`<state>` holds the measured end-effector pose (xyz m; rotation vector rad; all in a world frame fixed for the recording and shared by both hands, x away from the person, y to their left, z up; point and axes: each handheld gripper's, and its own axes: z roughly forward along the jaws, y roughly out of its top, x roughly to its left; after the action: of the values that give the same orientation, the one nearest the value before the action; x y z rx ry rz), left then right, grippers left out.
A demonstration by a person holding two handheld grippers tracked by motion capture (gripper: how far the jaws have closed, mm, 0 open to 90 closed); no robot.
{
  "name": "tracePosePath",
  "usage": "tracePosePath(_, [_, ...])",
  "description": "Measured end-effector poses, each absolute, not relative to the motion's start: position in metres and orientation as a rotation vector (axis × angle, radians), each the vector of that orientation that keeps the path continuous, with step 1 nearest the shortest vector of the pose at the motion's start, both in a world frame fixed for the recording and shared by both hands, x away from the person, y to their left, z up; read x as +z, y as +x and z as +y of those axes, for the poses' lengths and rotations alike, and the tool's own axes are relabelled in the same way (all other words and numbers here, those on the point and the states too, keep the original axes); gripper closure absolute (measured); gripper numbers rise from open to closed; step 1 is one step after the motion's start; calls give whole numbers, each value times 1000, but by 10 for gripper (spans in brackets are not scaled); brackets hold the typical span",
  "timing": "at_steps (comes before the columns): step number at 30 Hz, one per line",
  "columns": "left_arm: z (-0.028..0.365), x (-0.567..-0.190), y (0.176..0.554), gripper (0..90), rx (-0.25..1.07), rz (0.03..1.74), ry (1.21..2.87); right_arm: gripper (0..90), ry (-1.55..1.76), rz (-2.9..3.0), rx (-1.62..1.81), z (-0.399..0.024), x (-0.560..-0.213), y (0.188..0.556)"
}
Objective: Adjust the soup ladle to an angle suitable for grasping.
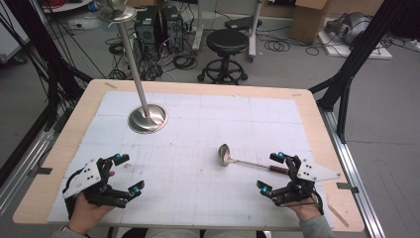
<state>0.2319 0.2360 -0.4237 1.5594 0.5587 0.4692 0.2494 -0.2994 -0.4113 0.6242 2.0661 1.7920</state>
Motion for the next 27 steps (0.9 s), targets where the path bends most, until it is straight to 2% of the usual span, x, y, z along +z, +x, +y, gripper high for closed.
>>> tracePosePath(11, [235, -425, 232, 18, 466, 569, 1576, 3, 675, 2051, 1759, -300, -413, 252])
tracePosePath(12, [235, -425, 232, 18, 465, 572, 1574, 62, 700, 2046, 1758, -301, -413, 253])
tracePosePath(13, [235, -425, 232, 18, 465, 572, 1574, 62, 700, 2046, 1758, -301, -413, 253])
tracePosePath(14, [235, -425, 232, 18, 461, 576, 1583, 170, 691, 2057, 1765, -302, -412, 253])
tracePosePath(17, [237, -424, 233, 18, 462, 580, 1571, 206, 687, 2053, 1748, -303, -411, 253])
tracePosePath(20, [239, -424, 232, 18, 464, 588, 1570, 327, 707, 2065, 1746, -305, -412, 254])
tracePosePath(21, [239, -424, 232, 18, 464, 588, 1570, 327, 707, 2065, 1746, -305, -412, 254])
tracePosePath(23, [239, -425, 232, 18, 462, 591, 1576, 399, 705, 2070, 1739, -305, -412, 256])
tracePosePath(24, [239, -425, 232, 18, 465, 588, 1582, 518, 705, 2084, 1704, -304, -411, 256])
tracePosePath(26, [238, -425, 231, 18, 466, 586, 1582, 585, 690, 2086, 1684, -303, -409, 255])
tracePosePath(27, [238, -425, 231, 18, 463, 587, 1582, 585, 690, 2086, 1684, -303, -409, 255])
